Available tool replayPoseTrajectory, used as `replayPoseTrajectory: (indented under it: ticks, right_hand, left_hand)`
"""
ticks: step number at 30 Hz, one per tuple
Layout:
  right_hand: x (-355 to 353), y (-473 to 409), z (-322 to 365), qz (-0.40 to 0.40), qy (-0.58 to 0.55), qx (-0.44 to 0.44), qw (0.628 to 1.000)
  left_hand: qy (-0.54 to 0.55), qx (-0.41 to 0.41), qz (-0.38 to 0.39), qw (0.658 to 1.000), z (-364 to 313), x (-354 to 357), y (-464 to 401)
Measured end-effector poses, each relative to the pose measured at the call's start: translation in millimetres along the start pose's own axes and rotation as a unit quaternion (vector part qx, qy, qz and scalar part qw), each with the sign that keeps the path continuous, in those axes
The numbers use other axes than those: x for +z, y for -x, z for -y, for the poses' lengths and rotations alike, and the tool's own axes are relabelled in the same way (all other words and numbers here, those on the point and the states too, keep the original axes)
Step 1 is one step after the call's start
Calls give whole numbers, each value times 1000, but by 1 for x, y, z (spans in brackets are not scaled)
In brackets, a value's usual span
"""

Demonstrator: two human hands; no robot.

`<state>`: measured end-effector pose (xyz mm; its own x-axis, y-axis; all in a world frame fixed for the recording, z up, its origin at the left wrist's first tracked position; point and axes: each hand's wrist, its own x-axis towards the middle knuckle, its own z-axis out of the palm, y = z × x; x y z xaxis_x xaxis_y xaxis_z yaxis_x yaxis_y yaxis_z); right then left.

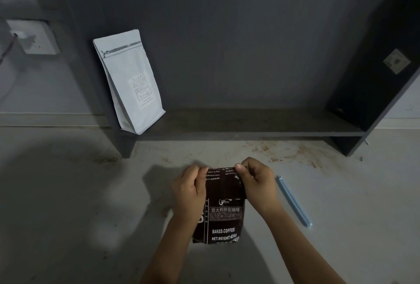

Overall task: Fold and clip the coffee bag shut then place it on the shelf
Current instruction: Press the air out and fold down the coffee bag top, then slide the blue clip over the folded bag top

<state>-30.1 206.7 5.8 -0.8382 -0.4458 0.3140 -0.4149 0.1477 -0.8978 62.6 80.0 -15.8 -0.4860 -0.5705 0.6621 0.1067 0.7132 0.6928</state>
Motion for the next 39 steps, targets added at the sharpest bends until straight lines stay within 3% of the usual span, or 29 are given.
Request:
replayPoseTrajectory:
  ticks: [4,8,12,15,18,23,27,29,32,34,39]
  right_hand:
    - [4,-2,-2,-8,-13,-9,1000]
    - [-1,-4,-8,1,-53,6,999]
    - [-15,6,-36,-24,-57,42,997]
    - [-34,14,-65,-102,8,113,988]
    - [-59,25,-91,-161,151,147,964]
    - [-79,37,-110,-148,384,267,872]
    - [-80,40,-117,-103,452,280,841]
    - [-79,35,-115,-100,432,258,858]
    - [-73,25,-97,-136,276,175,935]
    - [-65,19,-78,-131,204,114,963]
    - [-47,9,-34,-73,179,-41,980]
  left_hand:
    - [99,-94,52,989,7,0,-1]
    - [175,-183,168,953,10,3,8]
    - [160,-204,146,955,14,6,14]
    - [144,-195,135,961,13,5,14]
    - [132,-201,116,964,15,6,19]
    - [156,-242,127,949,16,9,22]
    - [177,-246,199,932,15,4,17]
    - [181,-242,214,929,12,2,15]
    - [156,-192,195,949,4,-2,14]
    - [133,-151,216,955,3,-4,11]
    - [126,-167,240,948,6,-7,10]
